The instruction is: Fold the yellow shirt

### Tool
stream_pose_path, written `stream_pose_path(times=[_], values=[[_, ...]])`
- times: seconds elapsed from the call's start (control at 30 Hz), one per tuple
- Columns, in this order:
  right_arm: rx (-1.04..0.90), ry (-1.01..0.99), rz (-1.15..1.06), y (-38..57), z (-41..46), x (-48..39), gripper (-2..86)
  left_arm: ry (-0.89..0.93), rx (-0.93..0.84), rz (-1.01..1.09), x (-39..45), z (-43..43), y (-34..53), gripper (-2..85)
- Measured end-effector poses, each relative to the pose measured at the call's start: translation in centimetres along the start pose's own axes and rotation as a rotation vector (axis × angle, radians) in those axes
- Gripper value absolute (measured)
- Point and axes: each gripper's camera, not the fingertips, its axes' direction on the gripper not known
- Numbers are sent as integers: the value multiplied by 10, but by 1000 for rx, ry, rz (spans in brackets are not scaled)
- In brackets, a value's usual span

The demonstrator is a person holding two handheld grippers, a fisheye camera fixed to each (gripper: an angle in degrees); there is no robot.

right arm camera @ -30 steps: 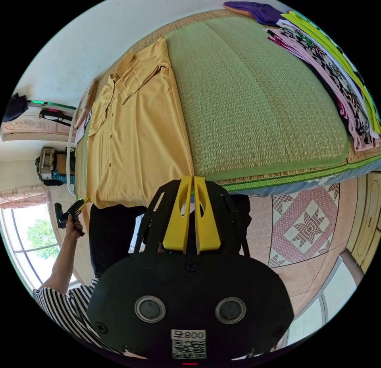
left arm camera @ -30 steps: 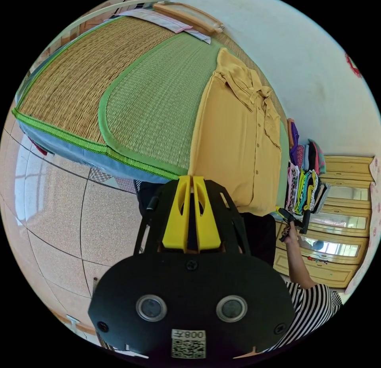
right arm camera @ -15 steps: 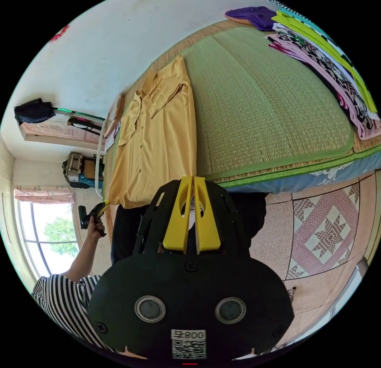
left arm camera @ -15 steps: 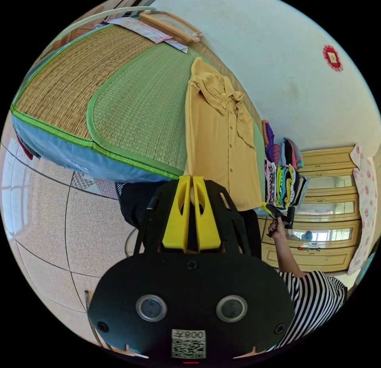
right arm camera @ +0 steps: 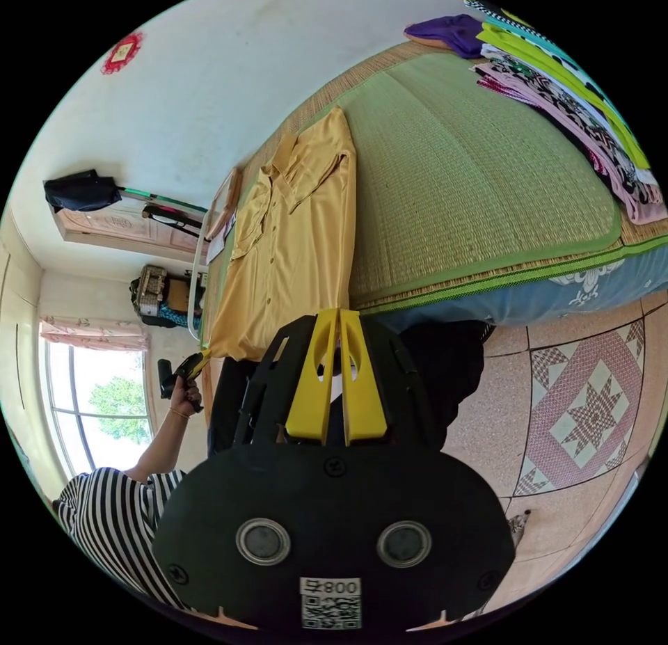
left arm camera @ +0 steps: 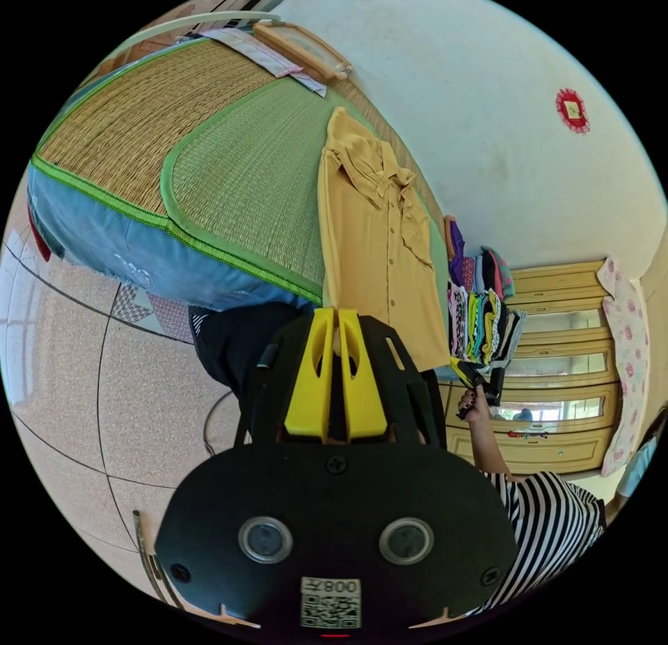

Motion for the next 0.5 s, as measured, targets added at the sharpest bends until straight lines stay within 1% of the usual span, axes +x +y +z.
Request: stream_pose_path(times=[0.5], values=[[56,-73,-82,53,-24,22,3,91,48,48,3,-60,37,7]])
